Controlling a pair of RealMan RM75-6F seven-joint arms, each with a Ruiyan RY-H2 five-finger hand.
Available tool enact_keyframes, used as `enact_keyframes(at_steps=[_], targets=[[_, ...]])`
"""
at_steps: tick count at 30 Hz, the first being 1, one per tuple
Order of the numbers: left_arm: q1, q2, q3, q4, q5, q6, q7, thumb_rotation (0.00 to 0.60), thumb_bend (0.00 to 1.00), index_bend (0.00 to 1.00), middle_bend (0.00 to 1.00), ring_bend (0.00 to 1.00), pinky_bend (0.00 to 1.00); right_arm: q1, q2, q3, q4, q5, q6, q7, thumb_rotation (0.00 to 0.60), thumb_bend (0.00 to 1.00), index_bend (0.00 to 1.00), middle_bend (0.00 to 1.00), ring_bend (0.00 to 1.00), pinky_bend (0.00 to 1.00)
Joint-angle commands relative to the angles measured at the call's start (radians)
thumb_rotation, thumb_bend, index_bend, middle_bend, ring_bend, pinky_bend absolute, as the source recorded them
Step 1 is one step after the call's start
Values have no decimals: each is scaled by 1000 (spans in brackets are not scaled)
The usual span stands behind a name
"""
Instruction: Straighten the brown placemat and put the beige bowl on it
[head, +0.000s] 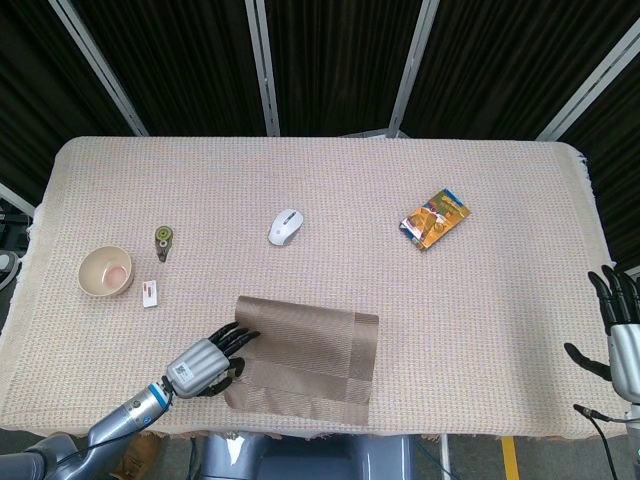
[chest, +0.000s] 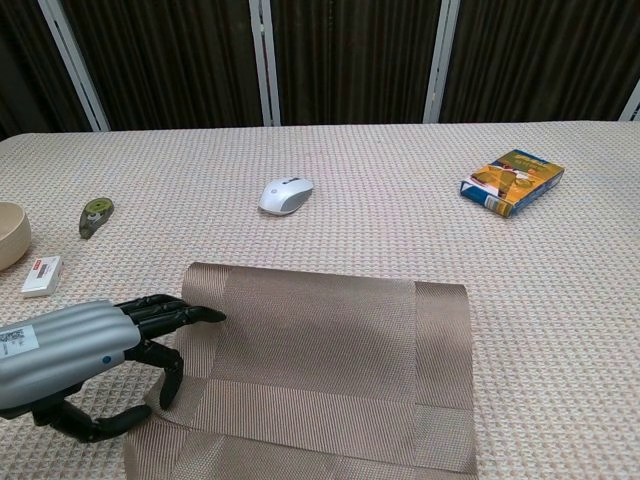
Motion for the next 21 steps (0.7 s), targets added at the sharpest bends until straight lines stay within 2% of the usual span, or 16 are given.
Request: enact_keyframes(at_steps=[1,15,21], targets=[[-1,-4,-2,6,-4,-3,-4,600,442,489,0,0,0,0,0,0,0,1,0,0,600,0,0,0,0,0],[0,-7,-6,12,-21,-6,-8,600,447,628,0,0,0,1,1,0,1,2,-2,5,600,0,0,0,0,0],[-1,-4,-13,2,-27,-2,-13,600,466,652,0,0,0,1,1,0,1,2,-3,5,600,0,0,0,0,0]])
